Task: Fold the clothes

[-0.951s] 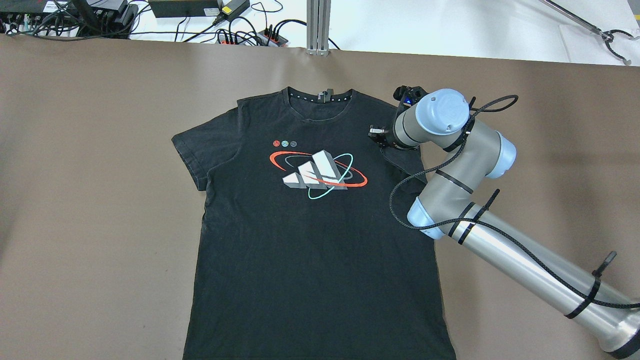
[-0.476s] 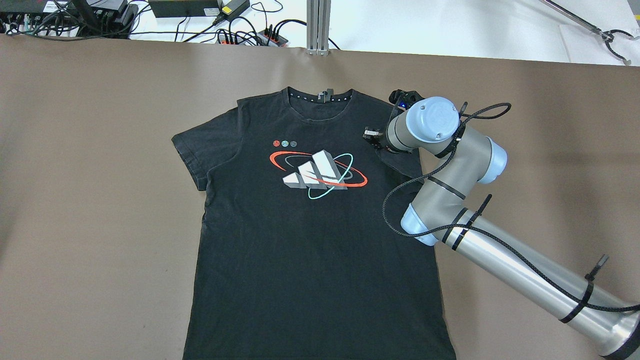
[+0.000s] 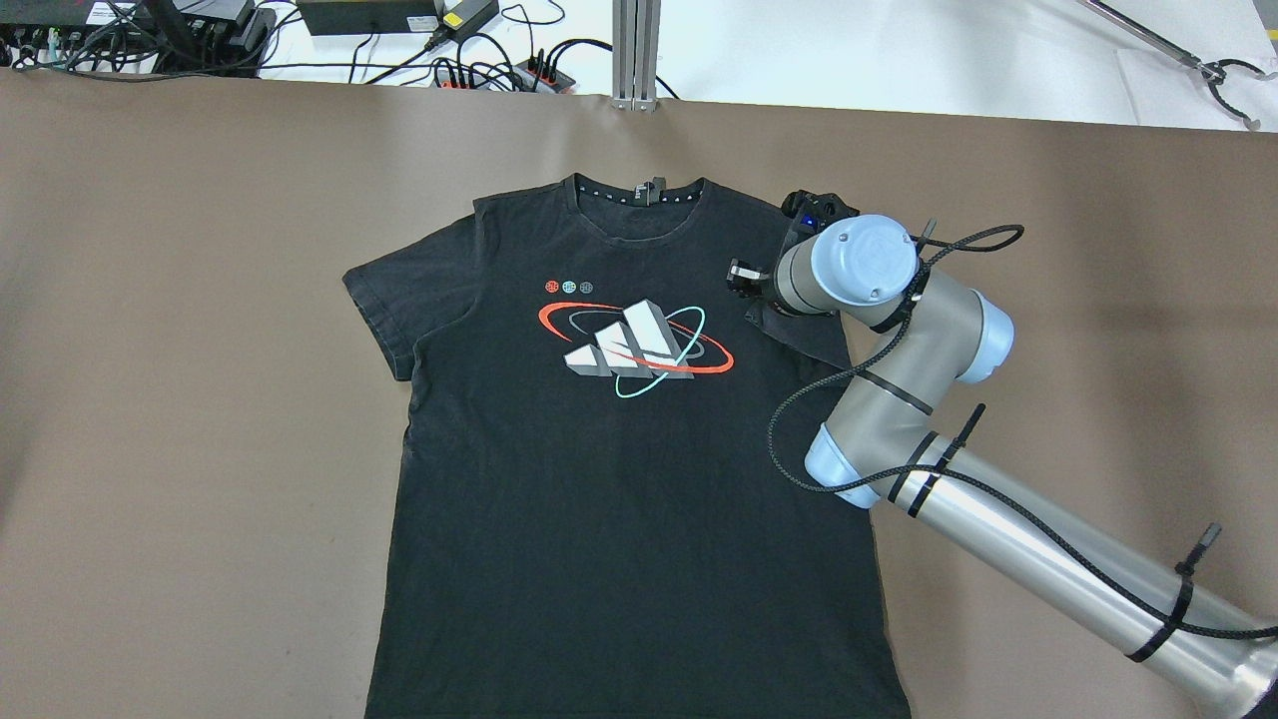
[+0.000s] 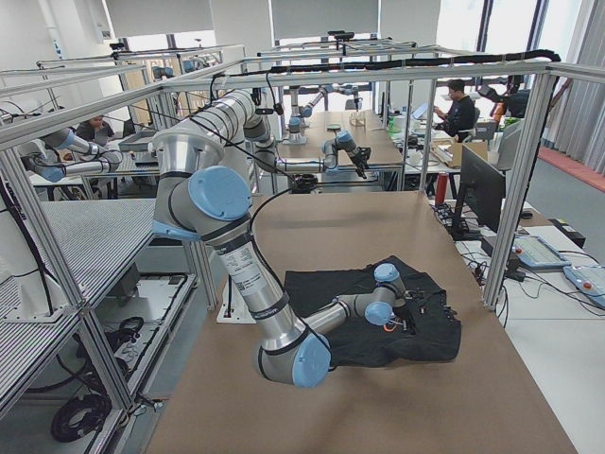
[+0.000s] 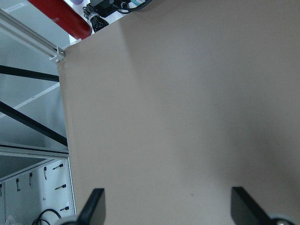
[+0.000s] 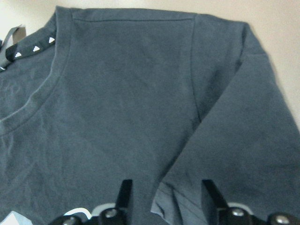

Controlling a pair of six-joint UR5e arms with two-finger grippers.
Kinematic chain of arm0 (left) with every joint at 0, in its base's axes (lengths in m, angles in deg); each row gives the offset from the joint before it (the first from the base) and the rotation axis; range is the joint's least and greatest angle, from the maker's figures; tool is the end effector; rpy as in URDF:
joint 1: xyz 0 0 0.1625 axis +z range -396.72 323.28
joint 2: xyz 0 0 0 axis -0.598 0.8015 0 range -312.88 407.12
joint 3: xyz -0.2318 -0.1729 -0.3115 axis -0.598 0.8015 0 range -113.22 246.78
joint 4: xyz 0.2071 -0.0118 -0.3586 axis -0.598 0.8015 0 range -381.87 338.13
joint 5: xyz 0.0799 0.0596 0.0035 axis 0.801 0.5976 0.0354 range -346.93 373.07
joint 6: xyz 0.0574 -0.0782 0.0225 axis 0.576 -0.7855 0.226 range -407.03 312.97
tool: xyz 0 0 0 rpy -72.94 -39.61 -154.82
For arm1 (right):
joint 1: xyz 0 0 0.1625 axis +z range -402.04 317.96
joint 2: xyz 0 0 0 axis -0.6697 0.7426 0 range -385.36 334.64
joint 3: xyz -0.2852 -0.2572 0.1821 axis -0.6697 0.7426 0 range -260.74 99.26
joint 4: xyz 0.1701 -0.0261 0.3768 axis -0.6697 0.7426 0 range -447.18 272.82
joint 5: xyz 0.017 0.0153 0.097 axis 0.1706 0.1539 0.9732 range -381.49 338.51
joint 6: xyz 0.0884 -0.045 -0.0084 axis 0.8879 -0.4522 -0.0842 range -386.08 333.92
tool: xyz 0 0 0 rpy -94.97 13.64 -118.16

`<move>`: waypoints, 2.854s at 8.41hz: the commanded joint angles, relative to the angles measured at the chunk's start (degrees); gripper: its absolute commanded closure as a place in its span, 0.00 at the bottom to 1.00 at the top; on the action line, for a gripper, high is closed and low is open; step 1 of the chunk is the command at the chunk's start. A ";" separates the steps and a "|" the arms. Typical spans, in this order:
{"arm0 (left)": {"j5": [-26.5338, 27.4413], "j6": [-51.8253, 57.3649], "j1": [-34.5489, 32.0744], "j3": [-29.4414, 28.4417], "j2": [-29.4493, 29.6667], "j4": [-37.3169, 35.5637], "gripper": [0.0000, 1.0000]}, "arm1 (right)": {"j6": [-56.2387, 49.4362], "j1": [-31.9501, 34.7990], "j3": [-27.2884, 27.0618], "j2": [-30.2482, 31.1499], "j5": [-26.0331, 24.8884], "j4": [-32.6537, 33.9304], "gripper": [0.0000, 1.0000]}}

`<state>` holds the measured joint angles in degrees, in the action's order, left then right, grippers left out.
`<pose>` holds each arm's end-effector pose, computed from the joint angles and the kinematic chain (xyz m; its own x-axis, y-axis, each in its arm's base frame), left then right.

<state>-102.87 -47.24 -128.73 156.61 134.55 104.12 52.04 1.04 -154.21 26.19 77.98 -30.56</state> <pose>-0.1073 -0.5018 0.6260 0.9070 0.2053 -0.3678 0.0325 0.8365 0.5470 -0.4792 -0.6083 0.3230 0.5253 0.2132 0.8238 -0.4770 0.8755 0.0776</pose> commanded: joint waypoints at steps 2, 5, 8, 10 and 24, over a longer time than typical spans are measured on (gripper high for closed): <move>0.02 -0.58 0.68 0.35 0.12 0.04 0.06 | -0.78 0.16 -11.29 9.06 1.59 0.33 0.05; 0.54 -0.50 0.68 0.44 0.21 -0.05 0.06 | 1.41 -4.66 -15.73 14.89 1.16 -0.81 0.05; 0.28 -0.76 0.68 0.44 0.64 -0.14 0.06 | 3.35 -5.11 -25.43 21.20 1.95 2.15 0.05; -0.86 -10.36 5.91 -0.35 4.31 -0.66 0.06 | 3.53 -6.25 -31.01 20.61 1.95 11.38 0.05; -11.24 -45.58 33.89 -22.50 34.04 0.74 0.55 | -1.92 -2.21 -30.50 17.27 1.86 11.76 0.05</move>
<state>-114.49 -92.34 -96.75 134.29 168.23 104.28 50.30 -1.11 -184.70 43.36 79.84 -18.75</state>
